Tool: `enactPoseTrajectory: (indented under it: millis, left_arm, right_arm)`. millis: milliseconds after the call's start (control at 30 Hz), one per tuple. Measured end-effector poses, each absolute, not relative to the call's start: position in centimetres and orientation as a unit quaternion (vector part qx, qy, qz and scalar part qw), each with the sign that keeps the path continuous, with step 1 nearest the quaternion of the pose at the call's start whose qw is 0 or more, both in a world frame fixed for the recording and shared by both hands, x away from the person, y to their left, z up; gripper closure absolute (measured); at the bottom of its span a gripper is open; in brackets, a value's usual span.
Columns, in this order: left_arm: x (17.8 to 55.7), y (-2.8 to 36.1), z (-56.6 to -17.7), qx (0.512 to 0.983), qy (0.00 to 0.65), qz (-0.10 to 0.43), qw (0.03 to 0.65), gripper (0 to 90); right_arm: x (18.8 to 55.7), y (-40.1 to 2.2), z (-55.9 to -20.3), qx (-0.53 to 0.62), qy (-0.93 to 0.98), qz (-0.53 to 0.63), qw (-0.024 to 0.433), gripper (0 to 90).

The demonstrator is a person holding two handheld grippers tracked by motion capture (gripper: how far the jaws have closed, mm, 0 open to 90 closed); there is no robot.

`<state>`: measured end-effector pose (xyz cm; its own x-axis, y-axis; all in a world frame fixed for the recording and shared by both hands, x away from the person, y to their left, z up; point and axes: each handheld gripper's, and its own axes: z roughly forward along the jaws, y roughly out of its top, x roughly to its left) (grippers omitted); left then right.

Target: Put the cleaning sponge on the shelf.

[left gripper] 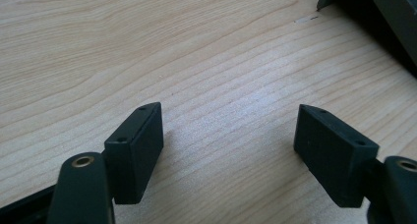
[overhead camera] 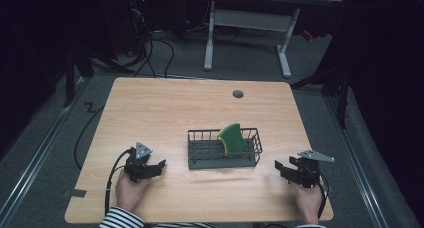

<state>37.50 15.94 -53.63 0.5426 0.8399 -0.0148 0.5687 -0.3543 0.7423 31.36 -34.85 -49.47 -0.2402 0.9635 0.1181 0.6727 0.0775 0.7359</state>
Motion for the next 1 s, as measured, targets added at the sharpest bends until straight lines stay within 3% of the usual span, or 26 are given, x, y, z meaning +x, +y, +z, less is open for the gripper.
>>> enactPoseTrajectory:
  millis: [1000]
  left_arm:
    - [37.5, 15.9, -53.6, 0.801, 0.440, 0.188, 0.360, 27.6]
  right_arm:
    - [32.2, -33.5, -52.9, 0.583, 0.713, 0.296, 0.253, 28.7]
